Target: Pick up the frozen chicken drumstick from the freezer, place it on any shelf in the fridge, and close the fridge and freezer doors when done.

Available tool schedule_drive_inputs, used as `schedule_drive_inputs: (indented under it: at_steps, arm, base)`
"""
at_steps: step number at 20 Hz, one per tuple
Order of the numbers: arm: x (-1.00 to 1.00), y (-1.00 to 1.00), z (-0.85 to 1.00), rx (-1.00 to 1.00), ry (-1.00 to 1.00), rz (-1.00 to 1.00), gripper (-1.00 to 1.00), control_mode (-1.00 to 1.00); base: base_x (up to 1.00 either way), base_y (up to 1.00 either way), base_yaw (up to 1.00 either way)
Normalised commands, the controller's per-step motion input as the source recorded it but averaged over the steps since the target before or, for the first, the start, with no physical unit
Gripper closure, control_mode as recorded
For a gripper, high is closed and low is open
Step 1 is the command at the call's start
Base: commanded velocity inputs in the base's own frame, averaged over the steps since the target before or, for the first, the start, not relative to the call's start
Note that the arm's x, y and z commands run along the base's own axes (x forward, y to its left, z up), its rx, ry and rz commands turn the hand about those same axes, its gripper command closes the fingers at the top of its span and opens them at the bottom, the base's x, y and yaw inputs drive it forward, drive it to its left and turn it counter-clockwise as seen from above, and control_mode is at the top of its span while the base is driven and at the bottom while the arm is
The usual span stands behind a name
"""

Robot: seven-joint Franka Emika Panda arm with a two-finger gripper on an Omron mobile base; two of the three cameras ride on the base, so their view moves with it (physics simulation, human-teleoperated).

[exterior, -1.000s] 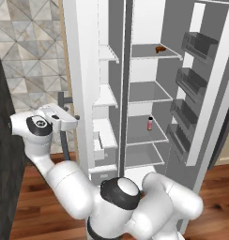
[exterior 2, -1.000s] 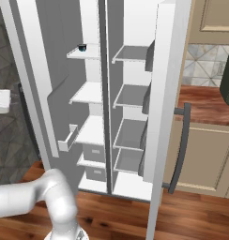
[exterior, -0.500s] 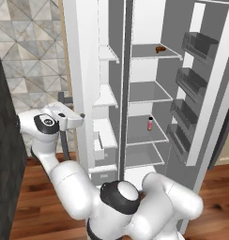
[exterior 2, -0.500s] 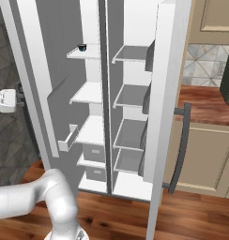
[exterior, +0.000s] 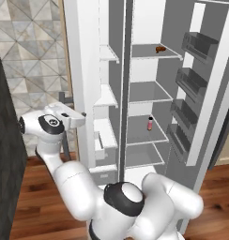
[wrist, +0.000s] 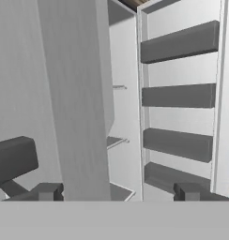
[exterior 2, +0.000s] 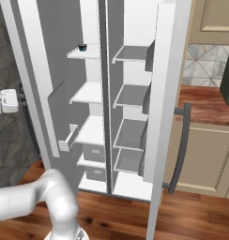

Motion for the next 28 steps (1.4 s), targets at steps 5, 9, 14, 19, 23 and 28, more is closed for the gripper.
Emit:
schedule_drive_inputs:
  at_steps: [5,9,14,19,23,28]
  arm:
    - [0.55,-0.75,0.00,0.00,0.00,-0.04,-1.00,-1.00]
    - [0.59,-0.83,0.00,0.00,0.02,-0.14,-1.00,-1.00]
    - [0.79,-0.77,-0.04,0.00,0.05,-0.23,-1.00,-1.00]
    - [0.95,-0.74,-0.06,0.00,0.08,-0.31,-1.00,-1.00]
    - [0.99,-0.75,-0.06,0.00,0.07,-0.33,-1.00,-1.00]
    - [0.95,-0.74,-0.03,0.00,0.05,-0.31,-1.00,-1.00]
  base:
    - [0.00,0.00,0.00]
    - [0.00,0.00,0.00]
    - [0.00,0.00,0.00]
    - [0.00,0.00,0.00]
    - [0.00,0.00,0.00]
    - [0.00,0.00,0.00]
